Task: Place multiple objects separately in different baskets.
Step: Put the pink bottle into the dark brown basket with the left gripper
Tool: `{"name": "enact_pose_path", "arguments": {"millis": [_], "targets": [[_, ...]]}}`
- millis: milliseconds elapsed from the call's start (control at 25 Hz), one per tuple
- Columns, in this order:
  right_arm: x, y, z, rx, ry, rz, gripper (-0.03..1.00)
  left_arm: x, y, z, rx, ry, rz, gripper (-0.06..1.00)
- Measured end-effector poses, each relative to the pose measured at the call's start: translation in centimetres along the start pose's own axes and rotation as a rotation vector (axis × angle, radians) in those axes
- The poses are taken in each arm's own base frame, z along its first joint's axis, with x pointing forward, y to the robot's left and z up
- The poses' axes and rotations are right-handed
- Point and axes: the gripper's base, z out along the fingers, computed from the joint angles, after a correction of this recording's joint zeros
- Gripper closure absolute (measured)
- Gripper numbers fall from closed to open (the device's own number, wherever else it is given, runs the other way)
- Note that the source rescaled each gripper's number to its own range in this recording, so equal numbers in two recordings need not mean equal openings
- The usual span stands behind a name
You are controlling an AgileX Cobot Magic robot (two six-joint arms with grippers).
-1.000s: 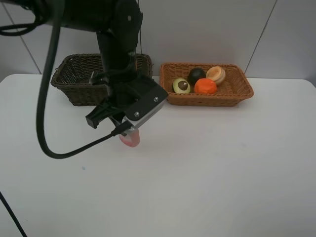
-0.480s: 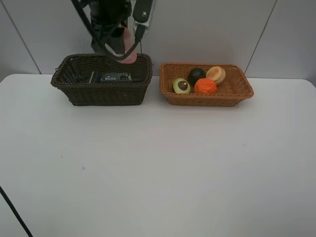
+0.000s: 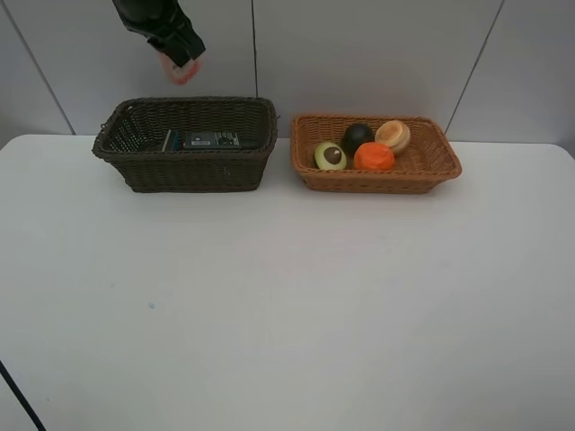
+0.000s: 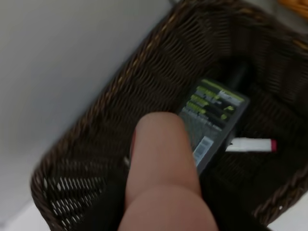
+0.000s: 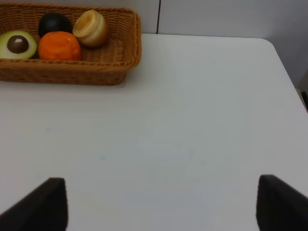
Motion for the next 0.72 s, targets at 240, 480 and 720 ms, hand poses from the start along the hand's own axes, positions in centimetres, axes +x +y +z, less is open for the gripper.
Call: {"name": "enact_pose_path", "arguments": {"millis": [240, 480, 720], "targets": [[0.0, 0.0, 0.0, 0.0, 0.0, 0.0, -0.02, 1.6, 0.9, 4.3, -0.033, 0.107, -0.198, 0.92], [0.0, 0.0, 0.0, 0.0, 0.0, 0.0, -0.02, 2.8, 0.6, 7.9, -0.034, 0.187, -0.244, 0.92], [0.0, 0.0, 0.0, 0.0, 0.0, 0.0, -0.02, 3.3, 0.2, 9.6, -0.03, 0.213, -0.279, 0.92]]}}
